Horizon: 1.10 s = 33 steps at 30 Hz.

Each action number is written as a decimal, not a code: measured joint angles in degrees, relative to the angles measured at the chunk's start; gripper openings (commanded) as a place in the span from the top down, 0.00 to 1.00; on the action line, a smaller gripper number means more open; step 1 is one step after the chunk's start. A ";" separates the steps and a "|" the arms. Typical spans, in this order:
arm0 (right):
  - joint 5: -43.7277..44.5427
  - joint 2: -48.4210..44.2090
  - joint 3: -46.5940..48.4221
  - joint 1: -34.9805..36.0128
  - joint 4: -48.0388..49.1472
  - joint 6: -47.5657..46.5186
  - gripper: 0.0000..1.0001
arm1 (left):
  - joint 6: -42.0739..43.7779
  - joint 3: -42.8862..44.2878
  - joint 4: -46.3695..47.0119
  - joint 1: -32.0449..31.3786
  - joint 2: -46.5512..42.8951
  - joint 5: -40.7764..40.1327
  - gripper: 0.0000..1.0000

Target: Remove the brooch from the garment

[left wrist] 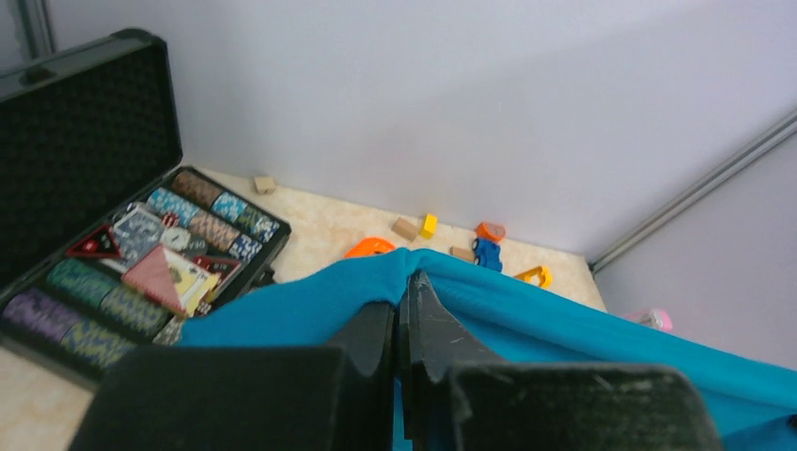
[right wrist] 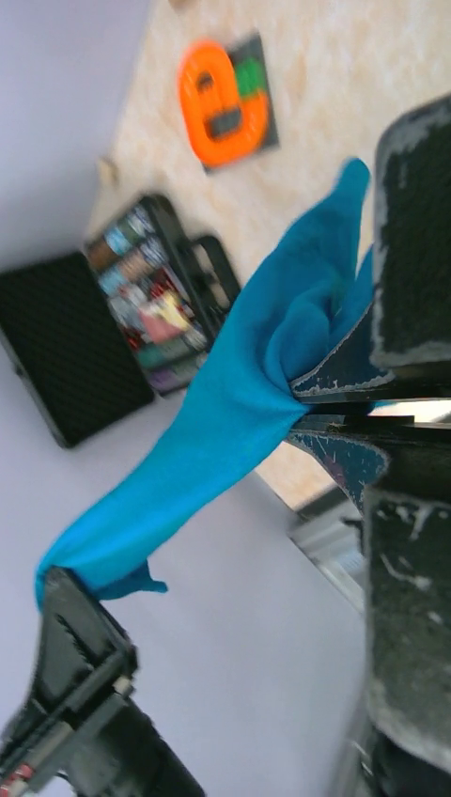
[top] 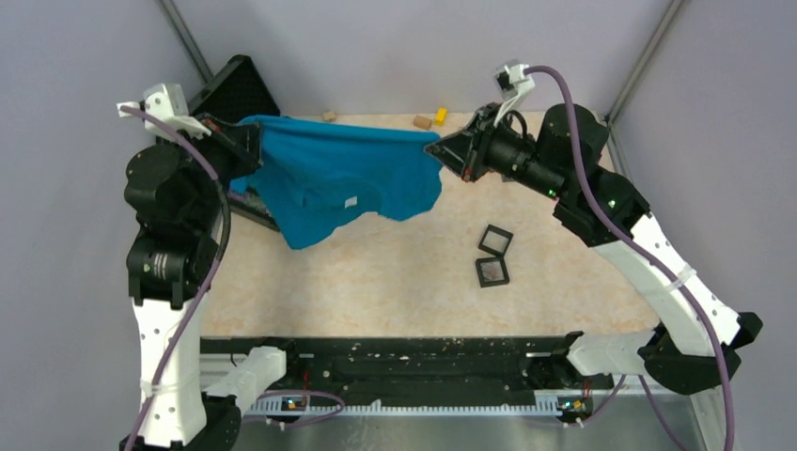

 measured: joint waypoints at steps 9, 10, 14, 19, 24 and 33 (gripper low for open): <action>-7.61 2.64 -1.68 -4.11 -8.04 8.79 1.00 | -0.37 1.57 -4.61 0.39 6.27 3.52 1.00; -8.52 4.42 -0.35 -6.71 -7.96 10.16 1.00 | -0.87 3.82 -4.85 0.68 10.16 4.70 1.00; -12.31 14.82 10.05 -16.90 -8.26 15.37 1.00 | -2.97 22.75 -6.73 1.33 31.67 10.43 1.00; -15.91 25.94 28.28 -19.30 -9.88 17.55 1.00 | -3.98 36.04 -11.30 1.77 45.22 12.70 1.00; -19.52 14.10 6.43 -17.14 -2.84 19.30 1.00 | -3.67 17.40 -8.20 2.84 32.00 13.00 1.00; -20.96 -0.76 -21.86 -13.77 6.47 25.64 0.83 | -2.62 -8.92 -5.73 3.06 9.55 11.78 1.00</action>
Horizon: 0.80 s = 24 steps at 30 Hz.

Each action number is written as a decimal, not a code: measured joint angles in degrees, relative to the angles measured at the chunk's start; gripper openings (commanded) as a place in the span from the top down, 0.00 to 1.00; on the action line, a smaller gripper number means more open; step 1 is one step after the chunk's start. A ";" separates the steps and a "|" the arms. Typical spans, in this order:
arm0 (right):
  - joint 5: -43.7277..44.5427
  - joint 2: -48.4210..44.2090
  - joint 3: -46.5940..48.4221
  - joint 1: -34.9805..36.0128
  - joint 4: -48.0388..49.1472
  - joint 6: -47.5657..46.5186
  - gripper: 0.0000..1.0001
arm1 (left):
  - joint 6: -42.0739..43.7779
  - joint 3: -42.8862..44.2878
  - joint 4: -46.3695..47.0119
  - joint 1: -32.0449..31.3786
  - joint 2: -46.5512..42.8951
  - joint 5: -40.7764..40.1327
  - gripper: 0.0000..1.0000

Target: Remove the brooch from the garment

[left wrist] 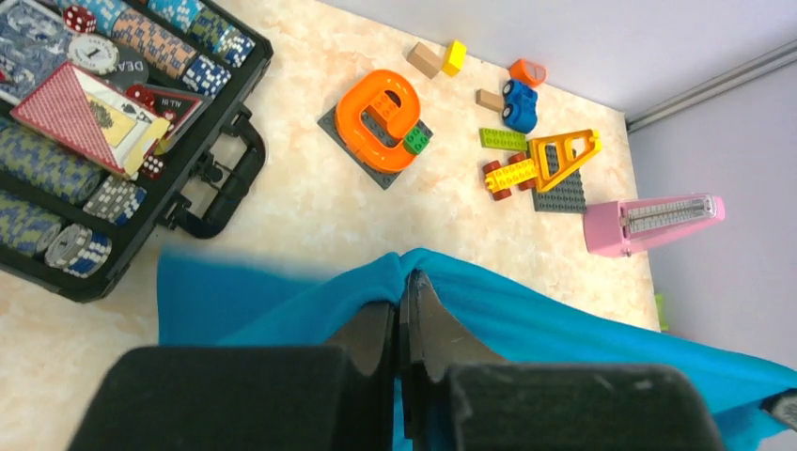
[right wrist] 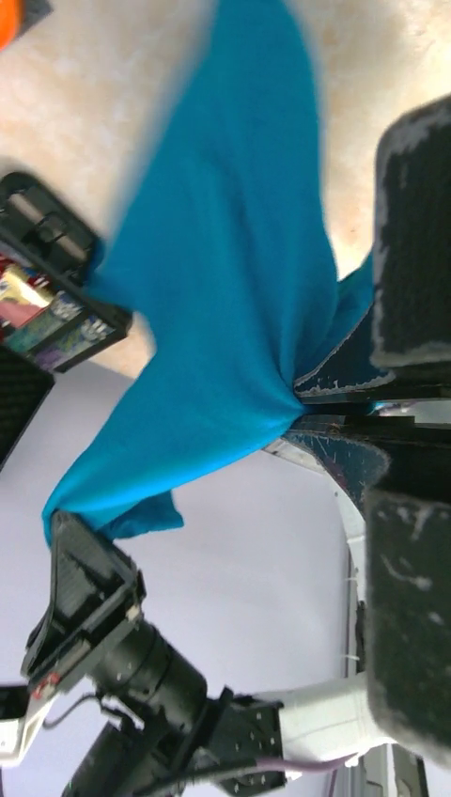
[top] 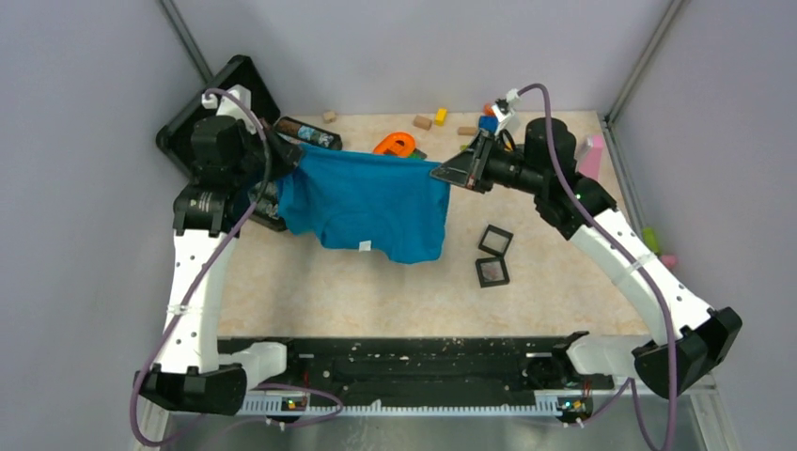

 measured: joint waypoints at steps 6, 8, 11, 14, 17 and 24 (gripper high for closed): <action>3.02 2.49 4.39 -0.46 4.04 0.94 0.24 | 0.96 5.81 1.90 0.13 8.57 -0.28 0.02; 3.76 6.45 8.15 -0.96 4.68 0.35 0.24 | 1.14 9.97 2.12 0.28 14.75 -0.85 0.02; 5.11 12.59 10.93 -1.03 4.42 -2.45 0.27 | 1.70 12.92 0.87 0.42 22.64 -1.31 0.02; 8.09 13.79 7.54 -0.15 1.81 -5.88 0.29 | 1.99 6.08 0.59 0.44 21.09 -2.43 0.02; 11.69 12.50 1.01 2.29 0.35 -9.33 0.29 | 1.53 -5.55 1.73 0.44 13.09 -4.79 0.03; 18.38 8.26 -17.75 8.66 0.50 -13.51 0.31 | -1.84 -30.23 6.36 0.44 -10.19 -4.11 0.03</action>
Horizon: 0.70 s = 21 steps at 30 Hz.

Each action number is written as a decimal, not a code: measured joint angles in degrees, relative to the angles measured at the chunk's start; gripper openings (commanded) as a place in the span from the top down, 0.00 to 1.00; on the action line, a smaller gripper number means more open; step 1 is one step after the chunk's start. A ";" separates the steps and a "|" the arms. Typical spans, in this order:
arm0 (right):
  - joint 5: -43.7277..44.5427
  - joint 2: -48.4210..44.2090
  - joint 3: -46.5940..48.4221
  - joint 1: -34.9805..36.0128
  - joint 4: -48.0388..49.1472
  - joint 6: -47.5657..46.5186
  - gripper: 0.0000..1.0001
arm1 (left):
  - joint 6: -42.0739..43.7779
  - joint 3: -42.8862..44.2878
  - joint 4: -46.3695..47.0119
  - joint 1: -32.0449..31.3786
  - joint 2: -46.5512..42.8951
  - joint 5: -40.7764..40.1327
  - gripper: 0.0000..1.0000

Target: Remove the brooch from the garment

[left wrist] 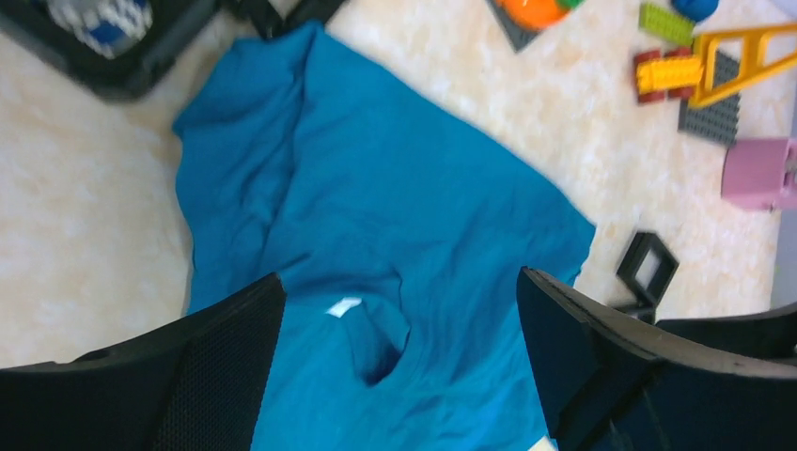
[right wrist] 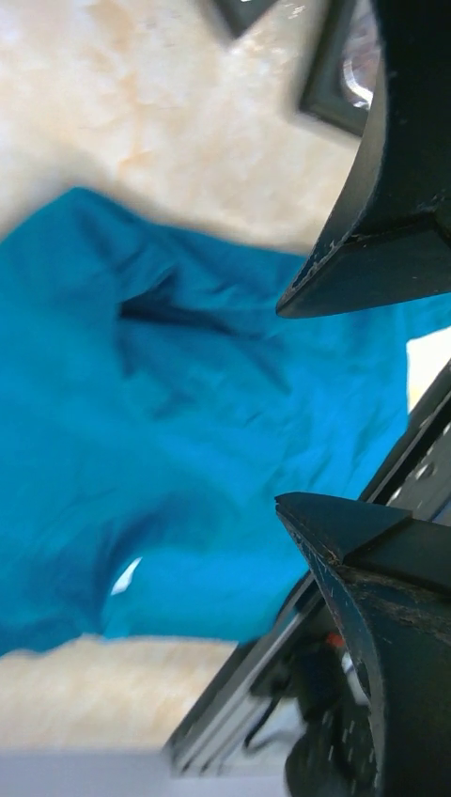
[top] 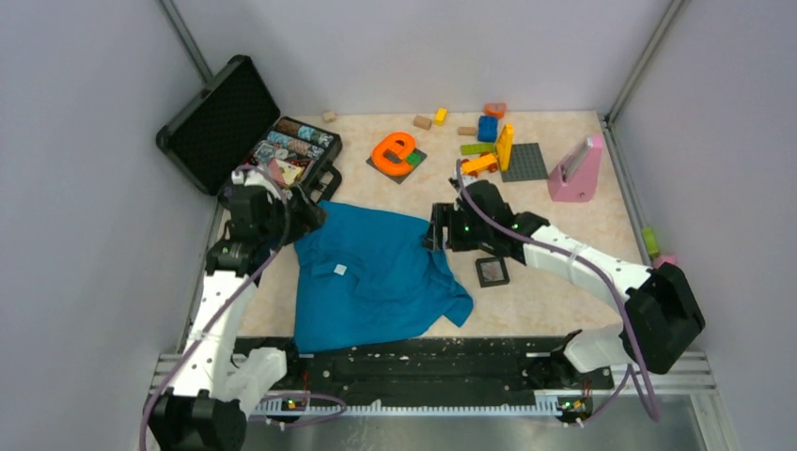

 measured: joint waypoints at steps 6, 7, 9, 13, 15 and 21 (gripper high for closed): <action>5.79 -8.22 -15.19 1.40 6.34 -2.03 0.30 | -0.85 -16.20 2.91 -0.04 -10.03 1.57 0.02; 7.41 -10.97 -18.08 1.40 7.87 -2.60 0.30 | -1.16 -18.78 3.63 -0.04 -11.69 1.53 0.02; 10.25 -15.76 -22.16 1.40 9.86 -3.78 0.30 | -1.68 -21.75 5.51 -0.04 -13.77 1.33 0.02; 15.34 -21.49 -24.28 1.40 10.36 -5.77 0.32 | -2.75 -25.46 10.69 -0.04 -15.56 1.07 0.02; 17.18 -22.27 -24.24 1.40 10.25 -6.27 0.37 | -3.04 -26.27 12.68 -0.04 -15.28 1.01 0.04; 15.28 -21.03 -24.24 1.40 7.06 -7.06 0.39 | -5.05 -28.74 18.05 -0.04 -11.23 3.74 0.19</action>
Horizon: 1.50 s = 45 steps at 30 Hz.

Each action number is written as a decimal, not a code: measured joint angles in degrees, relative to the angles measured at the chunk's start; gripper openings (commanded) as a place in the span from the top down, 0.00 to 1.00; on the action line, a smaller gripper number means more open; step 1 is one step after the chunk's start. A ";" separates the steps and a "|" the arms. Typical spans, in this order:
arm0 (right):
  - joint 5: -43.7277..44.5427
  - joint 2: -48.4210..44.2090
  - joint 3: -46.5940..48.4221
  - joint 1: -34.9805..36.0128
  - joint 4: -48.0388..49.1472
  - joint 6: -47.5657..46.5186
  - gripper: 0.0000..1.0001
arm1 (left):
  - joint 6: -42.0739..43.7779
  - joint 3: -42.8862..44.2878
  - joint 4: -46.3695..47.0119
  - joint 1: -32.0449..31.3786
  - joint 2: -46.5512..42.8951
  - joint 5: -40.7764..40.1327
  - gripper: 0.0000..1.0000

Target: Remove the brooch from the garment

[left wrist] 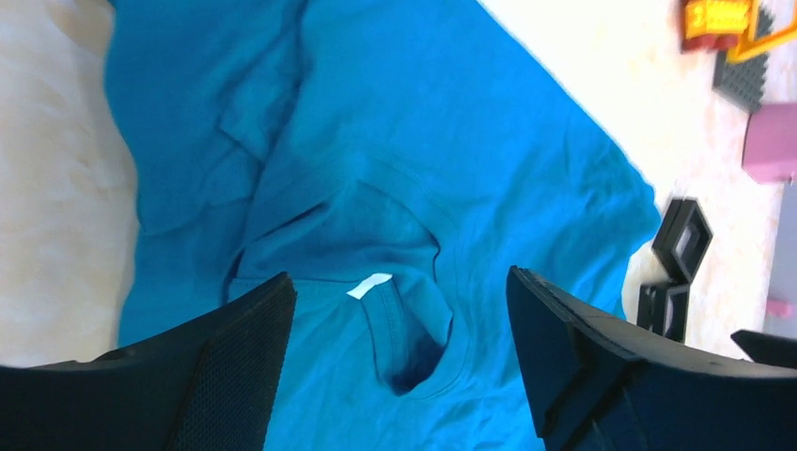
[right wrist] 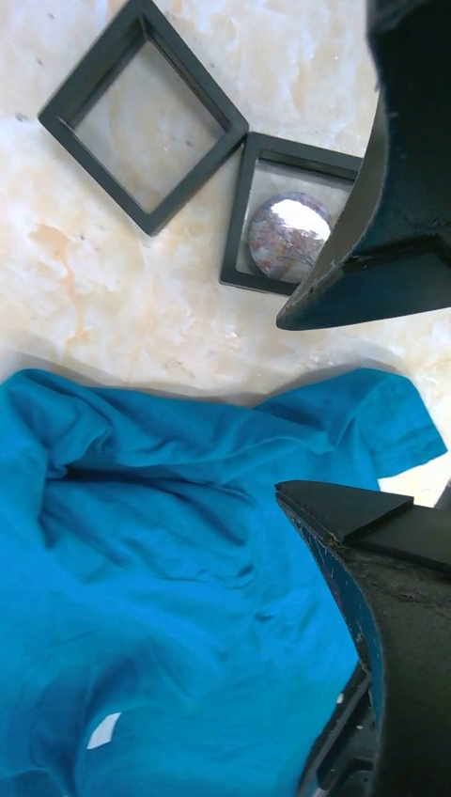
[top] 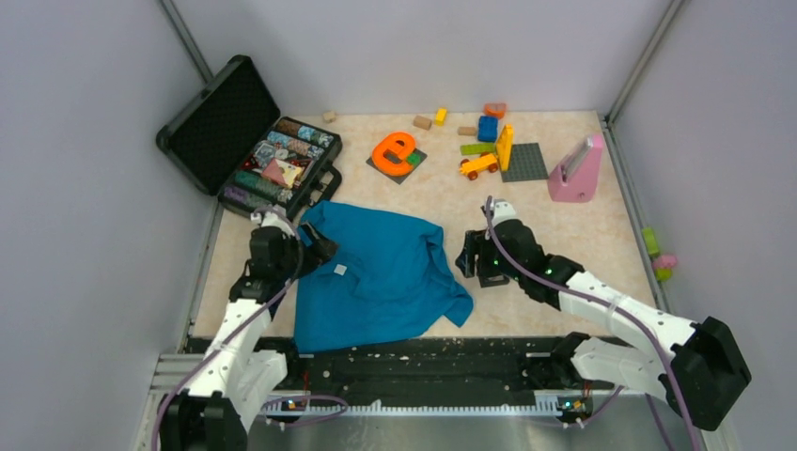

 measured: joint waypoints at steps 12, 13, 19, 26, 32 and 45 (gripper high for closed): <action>-3.58 -2.97 -0.13 0.00 -1.07 1.60 0.40 | -8.63 -2.54 17.22 -5.99 25.64 7.87 0.32; -3.54 -2.97 -0.13 0.00 -1.09 1.84 0.41 | -9.51 -1.46 19.37 -6.12 28.33 8.41 0.34; -1.42 -4.66 -0.13 0.00 -1.38 2.82 0.37 | -17.05 8.50 34.91 -6.78 48.33 12.98 0.37; 7.39 -7.89 -0.42 -1.14 -1.51 1.86 0.36 | -18.47 23.78 35.47 -6.73 60.08 9.57 0.28; 11.72 -14.29 -7.91 -13.44 9.90 -1.11 0.32 | -7.69 22.93 25.75 -5.88 44.35 -3.63 0.09; 14.69 -9.18 -25.33 -27.74 47.06 -25.62 0.30 | 23.76 -10.60 44.68 -5.57 7.45 -30.47 0.08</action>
